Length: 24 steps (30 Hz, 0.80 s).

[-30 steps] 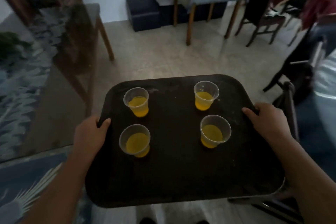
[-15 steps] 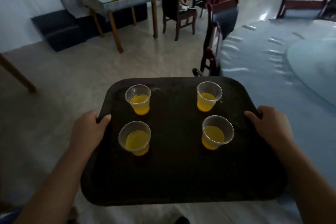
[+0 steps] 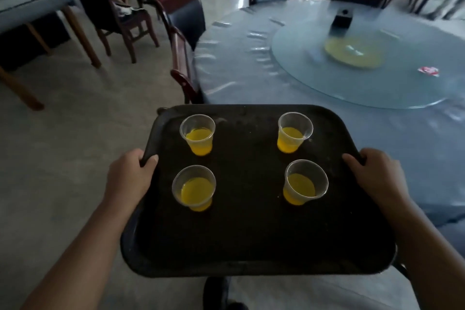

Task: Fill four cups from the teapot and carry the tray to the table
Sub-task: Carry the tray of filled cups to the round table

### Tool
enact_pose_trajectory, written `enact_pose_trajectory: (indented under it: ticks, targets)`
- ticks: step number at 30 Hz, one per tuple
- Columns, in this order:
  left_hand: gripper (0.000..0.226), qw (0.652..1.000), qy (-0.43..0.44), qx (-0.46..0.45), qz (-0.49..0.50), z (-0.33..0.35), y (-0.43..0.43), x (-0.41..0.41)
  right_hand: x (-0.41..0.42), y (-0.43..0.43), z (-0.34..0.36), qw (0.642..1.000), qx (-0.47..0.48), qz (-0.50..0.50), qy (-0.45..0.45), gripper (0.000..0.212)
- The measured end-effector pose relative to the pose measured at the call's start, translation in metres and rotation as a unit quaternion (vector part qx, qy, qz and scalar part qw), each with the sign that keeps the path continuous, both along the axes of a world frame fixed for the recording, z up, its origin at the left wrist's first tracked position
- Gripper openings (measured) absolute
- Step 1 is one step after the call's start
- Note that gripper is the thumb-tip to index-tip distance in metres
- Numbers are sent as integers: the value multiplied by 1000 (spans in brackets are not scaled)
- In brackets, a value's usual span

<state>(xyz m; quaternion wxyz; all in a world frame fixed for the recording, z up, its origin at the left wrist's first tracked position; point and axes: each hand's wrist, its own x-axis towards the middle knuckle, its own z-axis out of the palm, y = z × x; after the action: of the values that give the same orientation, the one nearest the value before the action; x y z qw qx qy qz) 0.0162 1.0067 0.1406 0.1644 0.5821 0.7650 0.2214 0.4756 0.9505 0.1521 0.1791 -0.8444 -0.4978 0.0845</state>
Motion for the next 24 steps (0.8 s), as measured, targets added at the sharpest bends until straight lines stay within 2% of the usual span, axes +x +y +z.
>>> enact_pose_trajectory:
  ticks: [9, 16, 24]
  targets:
    - [29, 992, -33, -5, -119, -4, 95, 80, 50, -17, -15, 991, 18, -129, -10, 41]
    - [30, 985, -11, 6, -170, -15, 137, 154, 109, -9, -31, 986, 19, -166, -5, 39]
    - [37, 985, -7, 23, -172, -48, 173, 255, 209, 29, -60, 984, 11, -175, 24, 38]
